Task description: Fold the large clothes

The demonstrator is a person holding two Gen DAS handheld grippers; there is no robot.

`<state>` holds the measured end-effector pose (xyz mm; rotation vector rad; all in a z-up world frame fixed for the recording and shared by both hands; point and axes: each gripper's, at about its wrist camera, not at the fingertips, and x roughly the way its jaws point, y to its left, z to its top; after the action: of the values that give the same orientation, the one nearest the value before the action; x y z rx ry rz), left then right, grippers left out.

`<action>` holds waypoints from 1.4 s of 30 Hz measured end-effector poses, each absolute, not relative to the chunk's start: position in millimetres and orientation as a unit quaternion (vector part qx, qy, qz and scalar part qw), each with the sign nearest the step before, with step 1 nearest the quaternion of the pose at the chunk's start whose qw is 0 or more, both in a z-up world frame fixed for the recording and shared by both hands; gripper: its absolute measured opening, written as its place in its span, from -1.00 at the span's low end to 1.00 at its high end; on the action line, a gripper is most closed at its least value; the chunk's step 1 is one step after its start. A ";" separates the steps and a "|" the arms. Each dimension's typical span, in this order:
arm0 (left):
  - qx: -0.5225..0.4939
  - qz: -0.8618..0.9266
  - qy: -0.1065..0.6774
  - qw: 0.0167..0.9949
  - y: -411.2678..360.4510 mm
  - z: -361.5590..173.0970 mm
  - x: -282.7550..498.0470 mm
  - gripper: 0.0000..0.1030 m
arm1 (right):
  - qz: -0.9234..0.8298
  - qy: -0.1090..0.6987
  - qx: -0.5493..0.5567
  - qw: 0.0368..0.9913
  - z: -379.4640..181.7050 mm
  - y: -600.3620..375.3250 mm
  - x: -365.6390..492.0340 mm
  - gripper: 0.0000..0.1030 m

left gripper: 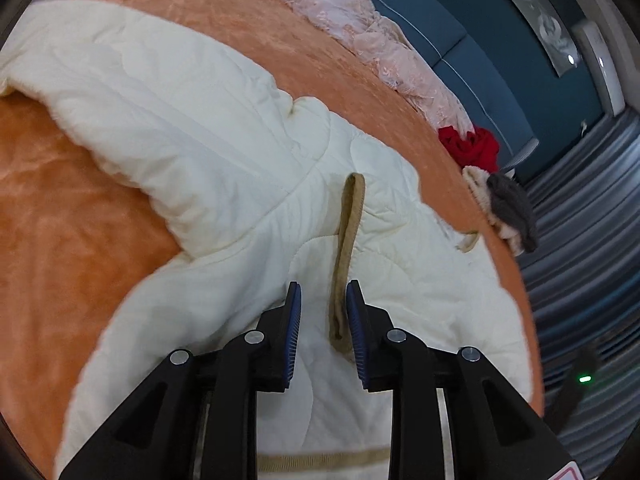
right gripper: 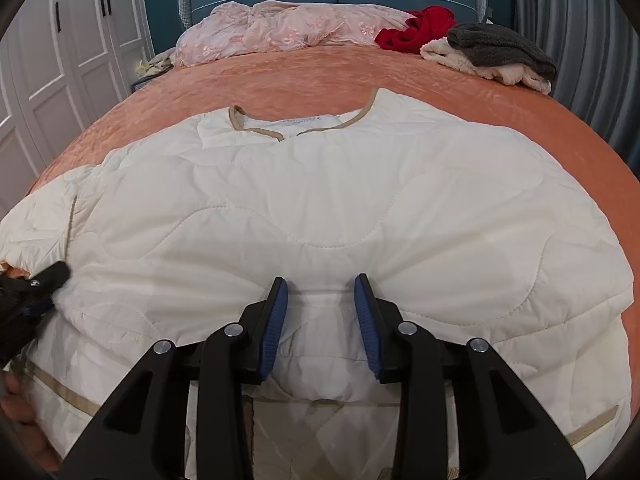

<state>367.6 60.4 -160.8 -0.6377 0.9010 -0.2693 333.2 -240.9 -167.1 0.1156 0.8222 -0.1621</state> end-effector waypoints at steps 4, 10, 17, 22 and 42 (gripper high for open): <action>-0.302 -0.096 0.422 0.849 111.0 -133.3 354.3 -0.36 | -0.079 0.398 0.059 0.912 -163.1 -240.6 333.0 -0.31; -0.311 0.009 0.421 0.852 220.9 -123.4 360.5 -0.16 | -0.096 0.379 0.057 0.919 -156.3 -238.6 323.4 0.25; -0.317 0.123 0.417 0.843 324.3 -132.3 387.6 -0.16 | -0.110 0.379 0.038 0.918 -158.1 -232.7 325.4 0.26; -0.364 0.149 0.410 0.823 360.4 -147.3 407.4 -0.17 | -0.110 0.378 0.039 0.918 -159.6 -232.5 325.3 0.28; -0.269 0.105 0.374 0.881 334.1 -86.3 427.4 -0.93 | -0.117 0.378 0.032 0.918 -161.2 -228.6 325.7 0.34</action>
<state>427.4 334.1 -86.3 -0.5593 0.7792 0.2190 325.7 -228.6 -161.2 0.0667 0.7780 -0.2414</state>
